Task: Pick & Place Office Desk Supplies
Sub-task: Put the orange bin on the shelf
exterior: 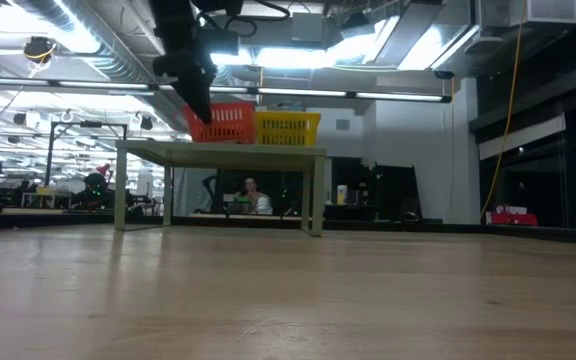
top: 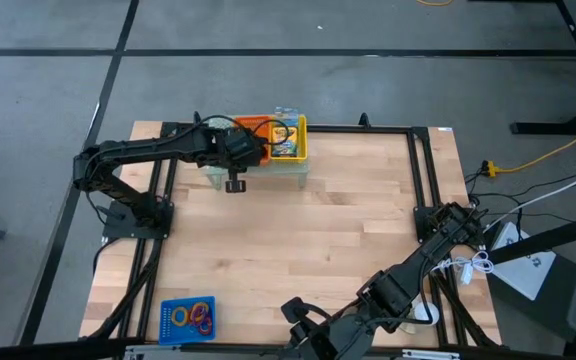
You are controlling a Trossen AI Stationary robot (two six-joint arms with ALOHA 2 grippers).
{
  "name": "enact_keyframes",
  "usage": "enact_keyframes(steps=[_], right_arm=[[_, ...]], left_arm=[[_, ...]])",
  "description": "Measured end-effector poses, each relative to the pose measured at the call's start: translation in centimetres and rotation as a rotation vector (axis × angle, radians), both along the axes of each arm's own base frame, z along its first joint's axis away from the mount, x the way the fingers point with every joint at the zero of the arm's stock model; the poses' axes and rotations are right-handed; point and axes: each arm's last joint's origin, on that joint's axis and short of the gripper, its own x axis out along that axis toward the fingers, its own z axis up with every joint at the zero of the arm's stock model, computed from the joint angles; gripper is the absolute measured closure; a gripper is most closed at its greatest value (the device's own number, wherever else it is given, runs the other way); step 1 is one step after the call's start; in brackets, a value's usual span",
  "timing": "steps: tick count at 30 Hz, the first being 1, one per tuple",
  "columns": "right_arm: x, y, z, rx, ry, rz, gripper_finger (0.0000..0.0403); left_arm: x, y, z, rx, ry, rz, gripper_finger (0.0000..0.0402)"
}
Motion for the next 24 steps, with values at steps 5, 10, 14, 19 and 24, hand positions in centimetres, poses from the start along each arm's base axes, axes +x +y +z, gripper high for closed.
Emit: enact_keyframes(steps=[5, 10, 14, 19, 24], right_arm=[[0.0, 0.0, 0.0, 0.0, 0.0, 0.0, 0.024], [0.0, 0.0, 0.0, 0.0, 0.0, 0.0, 0.024], [0.0, 0.0, 0.0, 0.0, 0.0, 0.0, 0.024], [0.0, 0.0, 0.0, 0.0, 0.0, 0.0, 0.024], [0.0, 0.0, 0.0, -0.001, 0.0, 0.0, 0.024]], left_arm=[[-0.1, 0.0, 0.0, 0.019, 0.017, 0.017, 0.0394], [-0.3, 0.0, -0.1, 0.009, 0.027, 0.029, 0.0397], [-0.6, 0.2, -0.2, -0.014, 0.04, 0.055, 0.0397], [-0.9, 0.9, -0.3, -0.026, 0.05, 0.084, 0.0397], [-0.9, 0.9, -0.3, -0.056, 0.047, 0.046, 0.0396]])
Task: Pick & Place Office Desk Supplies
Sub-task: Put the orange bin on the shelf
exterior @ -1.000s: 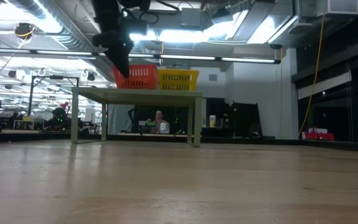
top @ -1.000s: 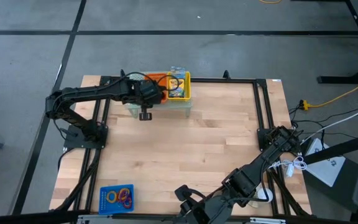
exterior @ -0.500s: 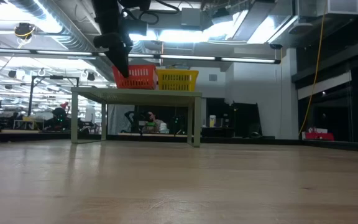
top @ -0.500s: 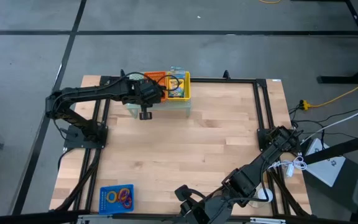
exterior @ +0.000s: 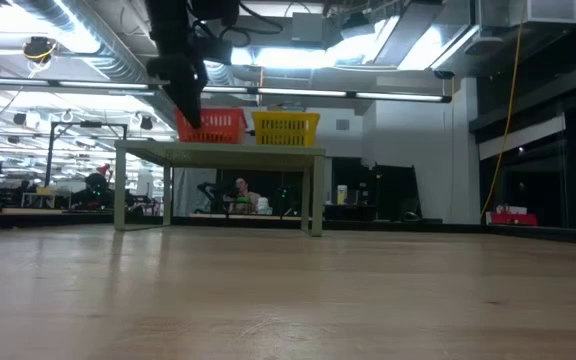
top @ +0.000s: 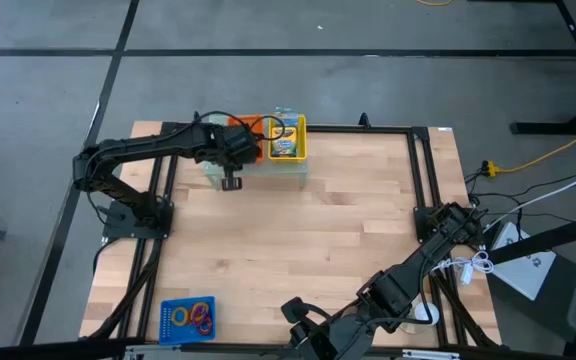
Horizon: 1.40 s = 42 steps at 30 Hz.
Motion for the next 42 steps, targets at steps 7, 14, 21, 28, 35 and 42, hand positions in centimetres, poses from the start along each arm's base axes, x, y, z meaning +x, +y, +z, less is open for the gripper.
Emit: enact_keyframes(steps=[7, 14, 21, 28, 35, 42], right_arm=[[0.0, 0.0, 0.0, 0.0, 0.0, 0.0, 0.024], [0.01, -0.01, 0.0, 0.0, 0.0, 0.0, 0.024], [0.02, 0.0, -0.02, -0.001, 0.0, 0.0, 0.024], [0.07, -0.06, -0.01, -0.001, -0.001, -0.001, 0.024], [0.4, -0.45, -0.02, -0.001, 0.0, -0.009, 0.0241], [0.48, -0.54, -0.02, 0.0, 0.0, -0.012, 0.0241]], left_arm=[[0.05, -0.02, 0.03, -0.004, -0.004, -0.01, 0.0398], [0.07, -0.07, 0.02, -0.017, -0.009, -0.017, 0.0398], [0.07, -0.07, 0.02, -0.018, -0.009, -0.018, 0.0395], [0.06, -0.06, 0.02, -0.013, -0.005, -0.022, 0.0396], [0.09, -0.12, 0.02, -0.01, -0.004, -0.027, 0.0398], [0.29, -0.24, 0.82, 0.0, -0.027, -0.04, 0.0398]])
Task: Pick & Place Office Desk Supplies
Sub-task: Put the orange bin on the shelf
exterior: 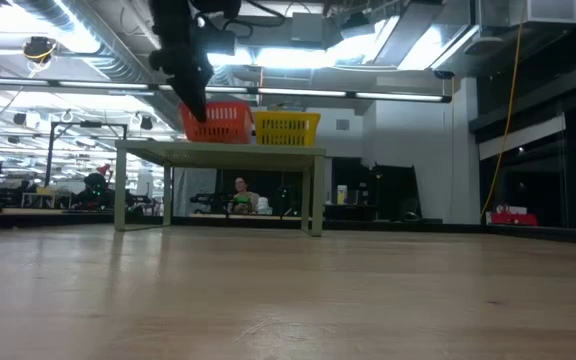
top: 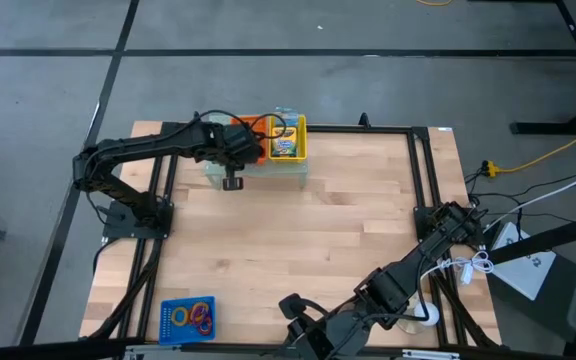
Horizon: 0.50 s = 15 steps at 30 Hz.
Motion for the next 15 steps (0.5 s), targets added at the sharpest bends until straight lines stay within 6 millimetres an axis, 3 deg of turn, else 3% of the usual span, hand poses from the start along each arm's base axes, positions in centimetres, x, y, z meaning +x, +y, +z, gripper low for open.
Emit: enact_keyframes(steps=[15], right_arm=[[-0.02, 0.03, 0.0, 0.001, 0.001, 0.001, 0.0241]], left_arm=[[-0.09, -0.04, 0.24, -0.014, -0.002, 0.012, 0.0396]])
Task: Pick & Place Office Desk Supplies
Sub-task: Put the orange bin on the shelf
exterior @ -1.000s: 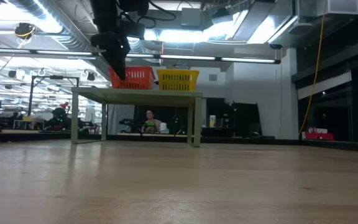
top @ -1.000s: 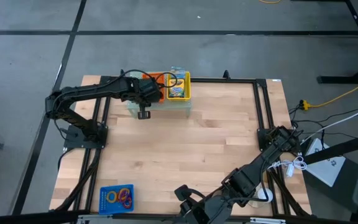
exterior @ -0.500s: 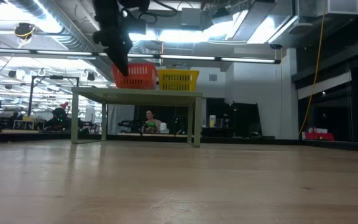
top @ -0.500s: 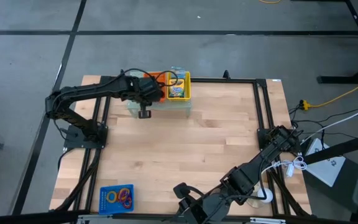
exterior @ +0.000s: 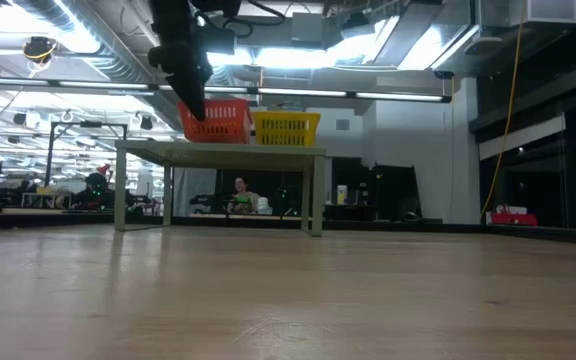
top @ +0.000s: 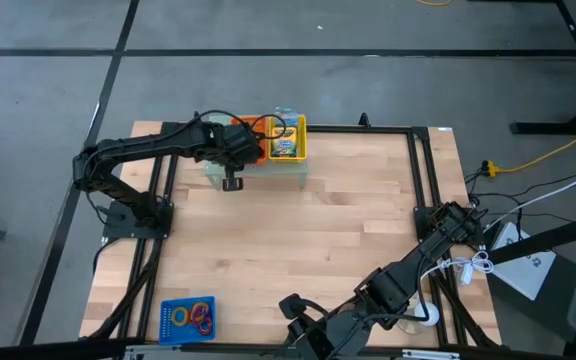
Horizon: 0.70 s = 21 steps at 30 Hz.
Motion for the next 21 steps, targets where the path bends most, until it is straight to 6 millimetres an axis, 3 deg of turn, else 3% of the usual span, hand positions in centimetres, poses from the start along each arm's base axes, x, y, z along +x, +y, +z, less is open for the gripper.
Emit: enact_keyframes(steps=[21], right_arm=[[0.0, 0.0, 0.0, 0.001, 0.001, -0.001, 0.0241]], left_arm=[[0.13, 0.07, -0.26, -0.004, 0.011, 0.009, 0.0381]])
